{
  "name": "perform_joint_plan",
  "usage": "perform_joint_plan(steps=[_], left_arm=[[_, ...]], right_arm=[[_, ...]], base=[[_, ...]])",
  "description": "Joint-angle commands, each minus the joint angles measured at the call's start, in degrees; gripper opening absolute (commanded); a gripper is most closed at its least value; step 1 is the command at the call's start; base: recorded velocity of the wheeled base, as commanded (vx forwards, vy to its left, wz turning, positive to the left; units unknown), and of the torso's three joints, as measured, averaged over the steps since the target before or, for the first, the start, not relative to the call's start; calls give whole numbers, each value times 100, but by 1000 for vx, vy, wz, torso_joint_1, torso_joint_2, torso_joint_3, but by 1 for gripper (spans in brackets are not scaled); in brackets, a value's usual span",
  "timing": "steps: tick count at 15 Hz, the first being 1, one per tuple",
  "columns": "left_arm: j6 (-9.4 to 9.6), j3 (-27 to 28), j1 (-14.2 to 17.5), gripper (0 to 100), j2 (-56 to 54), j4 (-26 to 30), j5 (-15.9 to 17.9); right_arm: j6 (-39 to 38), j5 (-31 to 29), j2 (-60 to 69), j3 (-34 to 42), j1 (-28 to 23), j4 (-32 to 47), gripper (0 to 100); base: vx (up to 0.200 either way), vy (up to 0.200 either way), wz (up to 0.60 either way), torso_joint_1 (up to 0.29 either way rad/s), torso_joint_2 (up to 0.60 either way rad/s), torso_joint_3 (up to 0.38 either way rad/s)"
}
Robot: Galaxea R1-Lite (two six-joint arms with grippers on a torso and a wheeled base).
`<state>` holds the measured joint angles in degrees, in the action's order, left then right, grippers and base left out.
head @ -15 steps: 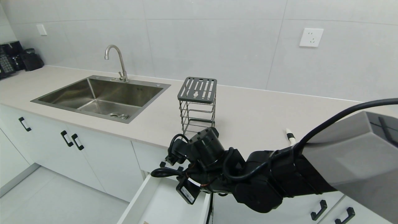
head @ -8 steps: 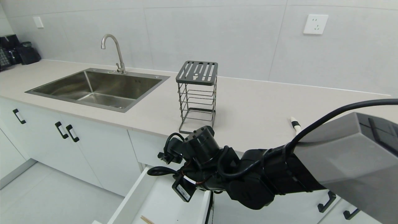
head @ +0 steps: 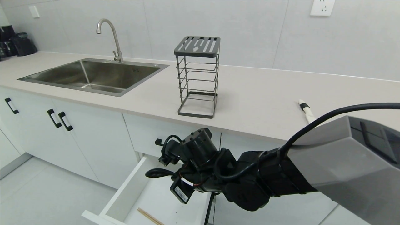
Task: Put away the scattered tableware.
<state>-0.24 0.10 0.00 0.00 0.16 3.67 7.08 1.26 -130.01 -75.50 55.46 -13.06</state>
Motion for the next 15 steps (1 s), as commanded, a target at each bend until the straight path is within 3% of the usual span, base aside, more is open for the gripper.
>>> perform_joint_plan(steps=[1, 11, 13, 15], left_arm=[[-2, -1, 0, 100, 9, 2, 2], [-2, -1, 0, 100, 9, 2, 2], [-2, -1, -9, 100, 9, 2, 2], [-2, -1, 0, 100, 9, 2, 2]], right_arm=[[4, 24, -103, -123, 27, -4, 0], [4, 156, -578, -791, 62, 5, 0], [4, 252, -683, -1002, 62, 49, 0], [56, 384, -912, -1582, 62, 585, 0]], base=[[0, 0, 0, -159, 481, 330], [0, 0, 0, -100, 453, 346], [0, 0, 0, -17, 200, 181], [0, 0, 0, -7, 63, 39]])
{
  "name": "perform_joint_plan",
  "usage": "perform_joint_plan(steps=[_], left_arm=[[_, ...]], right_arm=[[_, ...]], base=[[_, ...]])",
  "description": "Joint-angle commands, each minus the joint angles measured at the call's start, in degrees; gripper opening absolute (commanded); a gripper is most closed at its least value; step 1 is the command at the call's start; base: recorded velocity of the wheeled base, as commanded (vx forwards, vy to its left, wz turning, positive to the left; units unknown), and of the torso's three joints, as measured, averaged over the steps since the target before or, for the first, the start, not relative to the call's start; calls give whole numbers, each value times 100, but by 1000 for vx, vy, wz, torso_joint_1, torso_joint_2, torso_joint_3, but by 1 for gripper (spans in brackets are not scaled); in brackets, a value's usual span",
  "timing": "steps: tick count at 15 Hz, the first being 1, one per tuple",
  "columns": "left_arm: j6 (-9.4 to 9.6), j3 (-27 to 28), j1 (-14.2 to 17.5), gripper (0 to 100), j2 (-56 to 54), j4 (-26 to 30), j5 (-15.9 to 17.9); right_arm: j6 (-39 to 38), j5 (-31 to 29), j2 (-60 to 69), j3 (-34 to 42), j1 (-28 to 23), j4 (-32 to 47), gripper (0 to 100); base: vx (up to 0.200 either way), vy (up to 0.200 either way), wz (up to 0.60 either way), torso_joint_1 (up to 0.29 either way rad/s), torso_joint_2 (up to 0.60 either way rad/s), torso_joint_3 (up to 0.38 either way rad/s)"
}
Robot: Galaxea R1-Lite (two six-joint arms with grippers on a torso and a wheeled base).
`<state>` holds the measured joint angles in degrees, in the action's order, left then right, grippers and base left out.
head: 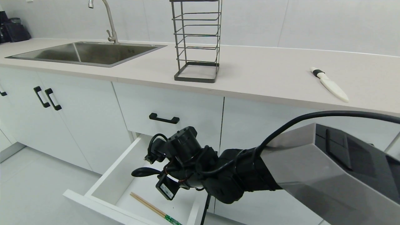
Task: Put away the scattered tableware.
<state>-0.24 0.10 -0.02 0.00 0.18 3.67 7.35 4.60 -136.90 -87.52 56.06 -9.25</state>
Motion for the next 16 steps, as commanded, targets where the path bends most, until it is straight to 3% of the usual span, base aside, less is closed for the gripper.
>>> perform_joint_plan(steps=[1, 7, 16], left_arm=[[-2, -1, 2, 100, 9, -1, 2], [-2, -1, 2, 100, 9, -1, 2], [-2, -1, 2, 100, 9, -1, 2]], right_arm=[[232, 50, -337, -618, 1, 442, 0], [531, 50, -1163, -1901, -25, 1277, 0], [548, 50, -1726, -2138, -78, 1189, 0]], base=[[0, 0, 0, 0, 0, 0], [0, 0, 0, 0, 0, 0], [0, 0, 0, 0, 0, 0]])
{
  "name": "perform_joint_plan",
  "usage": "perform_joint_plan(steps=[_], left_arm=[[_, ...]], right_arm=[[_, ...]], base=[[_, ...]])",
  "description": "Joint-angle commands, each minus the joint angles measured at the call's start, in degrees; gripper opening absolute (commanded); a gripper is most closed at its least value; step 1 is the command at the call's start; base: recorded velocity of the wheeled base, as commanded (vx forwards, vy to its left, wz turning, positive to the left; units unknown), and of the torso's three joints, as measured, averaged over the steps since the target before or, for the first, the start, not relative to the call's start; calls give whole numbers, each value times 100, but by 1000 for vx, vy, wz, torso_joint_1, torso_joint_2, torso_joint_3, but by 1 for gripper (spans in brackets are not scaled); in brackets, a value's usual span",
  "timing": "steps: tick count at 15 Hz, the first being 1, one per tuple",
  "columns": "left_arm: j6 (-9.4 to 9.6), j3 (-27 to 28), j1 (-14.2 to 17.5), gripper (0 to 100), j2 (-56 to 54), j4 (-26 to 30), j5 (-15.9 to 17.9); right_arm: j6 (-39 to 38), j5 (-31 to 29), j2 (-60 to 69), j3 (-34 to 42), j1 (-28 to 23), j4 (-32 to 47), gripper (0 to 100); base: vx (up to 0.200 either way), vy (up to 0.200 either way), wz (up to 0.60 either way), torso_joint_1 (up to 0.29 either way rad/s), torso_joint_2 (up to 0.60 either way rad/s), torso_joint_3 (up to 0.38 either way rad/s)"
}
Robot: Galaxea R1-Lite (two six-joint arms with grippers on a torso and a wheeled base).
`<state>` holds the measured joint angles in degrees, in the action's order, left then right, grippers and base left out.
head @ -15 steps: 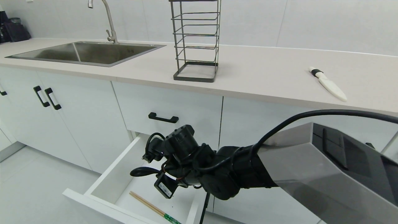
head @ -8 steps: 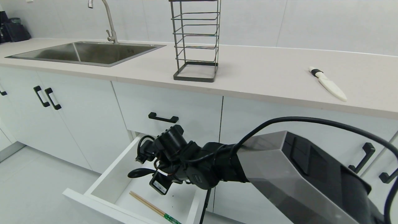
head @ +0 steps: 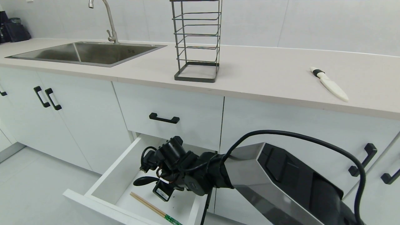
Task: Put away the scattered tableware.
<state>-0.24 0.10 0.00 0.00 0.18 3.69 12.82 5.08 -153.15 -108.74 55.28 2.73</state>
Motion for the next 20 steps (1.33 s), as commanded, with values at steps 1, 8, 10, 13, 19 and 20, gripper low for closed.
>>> perform_joint_plan(steps=[1, 8, 10, 13, 19, 20], left_arm=[[-2, -1, 0, 100, 9, -1, 0], [-2, -1, 0, 100, 9, -1, 0], [-2, -1, 0, 100, 9, -1, 0], [-2, -1, 0, 100, 9, -1, 0], [-2, -1, 0, 100, 9, -1, 0], [-2, -1, 0, 100, 9, -1, 0]], right_arm=[[1, 1, -101, -16, 0, -9, 0], [-8, -7, -242, -7, -26, -159, 0], [-17, -16, -277, -24, -26, -150, 0], [-8, -34, -347, -104, -35, -141, 0], [124, 1, -523, -121, -35, -71, 0], [133, 10, -532, -121, -35, -71, 0]], base=[[0, 0, 0, 0, 0, 0], [0, 0, 0, 0, 0, 0], [0, 0, 0, 0, 0, 0], [0, 0, 0, 0, 0, 0], [0, 0, 0, 0, 0, 0], [0, 0, 0, 0, 0, 0]])
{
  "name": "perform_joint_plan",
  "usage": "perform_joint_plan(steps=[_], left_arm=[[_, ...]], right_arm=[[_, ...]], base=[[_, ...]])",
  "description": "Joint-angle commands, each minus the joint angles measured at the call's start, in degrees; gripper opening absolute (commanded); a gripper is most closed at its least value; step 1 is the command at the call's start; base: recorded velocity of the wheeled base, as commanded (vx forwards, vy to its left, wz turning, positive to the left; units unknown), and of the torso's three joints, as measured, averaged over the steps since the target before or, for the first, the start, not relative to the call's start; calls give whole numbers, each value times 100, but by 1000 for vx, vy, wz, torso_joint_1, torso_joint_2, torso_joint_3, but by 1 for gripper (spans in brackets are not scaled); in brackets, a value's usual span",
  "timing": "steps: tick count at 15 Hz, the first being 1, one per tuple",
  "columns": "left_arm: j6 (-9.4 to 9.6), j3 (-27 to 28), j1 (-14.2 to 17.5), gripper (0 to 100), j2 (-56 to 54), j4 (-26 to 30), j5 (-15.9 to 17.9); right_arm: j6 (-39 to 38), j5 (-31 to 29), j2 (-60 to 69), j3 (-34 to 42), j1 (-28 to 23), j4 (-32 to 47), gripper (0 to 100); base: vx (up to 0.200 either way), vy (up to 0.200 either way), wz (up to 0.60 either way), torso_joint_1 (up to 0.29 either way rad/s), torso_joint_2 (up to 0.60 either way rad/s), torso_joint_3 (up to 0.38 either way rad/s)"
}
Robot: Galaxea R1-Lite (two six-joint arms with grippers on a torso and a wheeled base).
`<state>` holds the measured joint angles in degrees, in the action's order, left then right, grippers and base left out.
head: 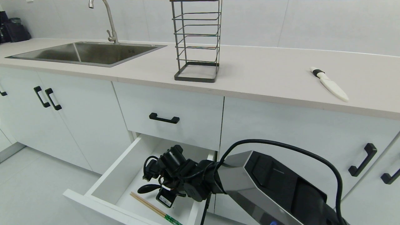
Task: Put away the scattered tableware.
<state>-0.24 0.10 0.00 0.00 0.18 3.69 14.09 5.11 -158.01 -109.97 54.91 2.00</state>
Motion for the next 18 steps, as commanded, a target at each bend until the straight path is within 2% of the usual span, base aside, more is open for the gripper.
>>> perform_joint_plan(steps=[1, 2, 3, 9, 14, 18], left_arm=[[-2, -1, 0, 100, 9, -1, 0], [-2, -1, 0, 100, 9, -1, 0], [-2, -1, 0, 100, 9, -1, 0], [-2, -1, 0, 100, 9, -1, 0], [-2, -1, 0, 100, 9, -1, 0], [-2, -1, 0, 100, 9, -1, 0]], right_arm=[[6, -1, -63, -16, 3, -7, 0], [-3, 8, -89, -60, 11, -7, 0], [-3, 17, -116, -121, 20, -7, 100], [-3, -1, -186, -306, 38, -121, 100], [-21, -10, 781, -209, 117, -147, 100], [-38, -36, 1932, 828, 196, -384, 100]], base=[[0, 0, 0, 0, 0, 0], [0, 0, 0, 0, 0, 0], [0, 0, 0, 0, 0, 0], [0, 0, 0, 0, 0, 0], [0, 0, 0, 0, 0, 0], [0, 0, 0, 0, 0, 0]])
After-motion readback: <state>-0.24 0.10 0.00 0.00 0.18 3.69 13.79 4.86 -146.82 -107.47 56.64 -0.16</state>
